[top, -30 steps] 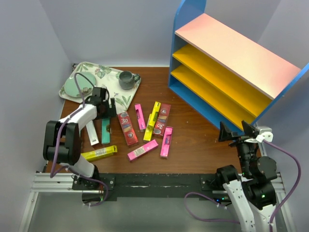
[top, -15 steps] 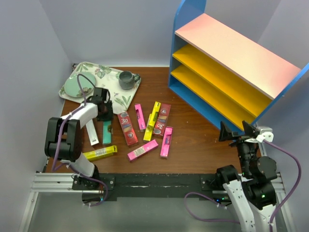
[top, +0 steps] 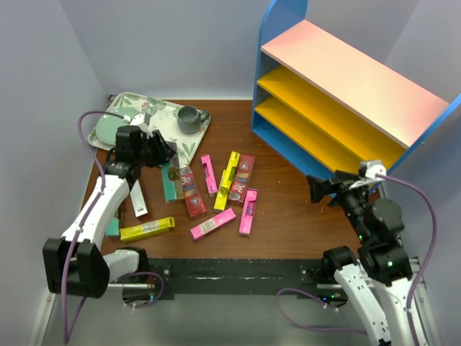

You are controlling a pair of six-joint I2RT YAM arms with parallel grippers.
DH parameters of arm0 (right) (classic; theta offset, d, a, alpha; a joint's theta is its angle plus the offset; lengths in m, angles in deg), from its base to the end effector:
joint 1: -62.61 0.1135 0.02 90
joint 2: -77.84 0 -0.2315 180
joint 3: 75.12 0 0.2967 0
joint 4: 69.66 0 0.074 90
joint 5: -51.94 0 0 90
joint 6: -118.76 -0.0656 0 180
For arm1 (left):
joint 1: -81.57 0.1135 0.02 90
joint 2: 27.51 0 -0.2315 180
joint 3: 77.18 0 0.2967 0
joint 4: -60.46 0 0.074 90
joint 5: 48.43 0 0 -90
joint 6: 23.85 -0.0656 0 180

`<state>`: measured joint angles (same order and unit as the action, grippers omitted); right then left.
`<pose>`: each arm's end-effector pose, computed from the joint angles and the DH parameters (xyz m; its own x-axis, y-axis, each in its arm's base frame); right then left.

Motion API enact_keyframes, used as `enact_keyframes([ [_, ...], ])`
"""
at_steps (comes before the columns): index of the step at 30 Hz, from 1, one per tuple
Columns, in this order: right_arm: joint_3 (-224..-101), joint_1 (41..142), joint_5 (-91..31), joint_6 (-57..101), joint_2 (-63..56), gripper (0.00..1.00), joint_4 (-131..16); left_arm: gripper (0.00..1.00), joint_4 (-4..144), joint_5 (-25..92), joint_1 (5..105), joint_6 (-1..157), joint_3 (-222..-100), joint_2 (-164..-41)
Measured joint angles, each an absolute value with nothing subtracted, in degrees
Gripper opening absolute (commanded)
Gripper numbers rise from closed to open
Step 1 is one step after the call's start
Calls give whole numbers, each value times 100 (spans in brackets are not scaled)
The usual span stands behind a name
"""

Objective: Place and organize the toothpastes onto the shelf
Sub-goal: Pick up the toothpaste from the center of the board.

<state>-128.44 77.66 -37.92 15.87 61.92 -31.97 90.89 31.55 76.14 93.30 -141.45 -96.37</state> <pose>0.1667 0.0450 0.3565 -0.0632 0.2140 -0.9748 -0.2543 0.9410 0.2231 0.3431 -0.0441 0.2261 -0.6156 -0.3929 -0.6832 -0.0516 0.8851 -0.4626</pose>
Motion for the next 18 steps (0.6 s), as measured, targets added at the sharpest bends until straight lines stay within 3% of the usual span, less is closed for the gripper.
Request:
enact_keyframes([
  [12,-12667,7930,-2067,770,4089,98,-3737,9,6556,1797,7509,11975,-12156,-8616],
  [18,-12275,9526,-2599,304,3700,99,-4601,7,4973,2125,6554,13123,-11395,-8710],
])
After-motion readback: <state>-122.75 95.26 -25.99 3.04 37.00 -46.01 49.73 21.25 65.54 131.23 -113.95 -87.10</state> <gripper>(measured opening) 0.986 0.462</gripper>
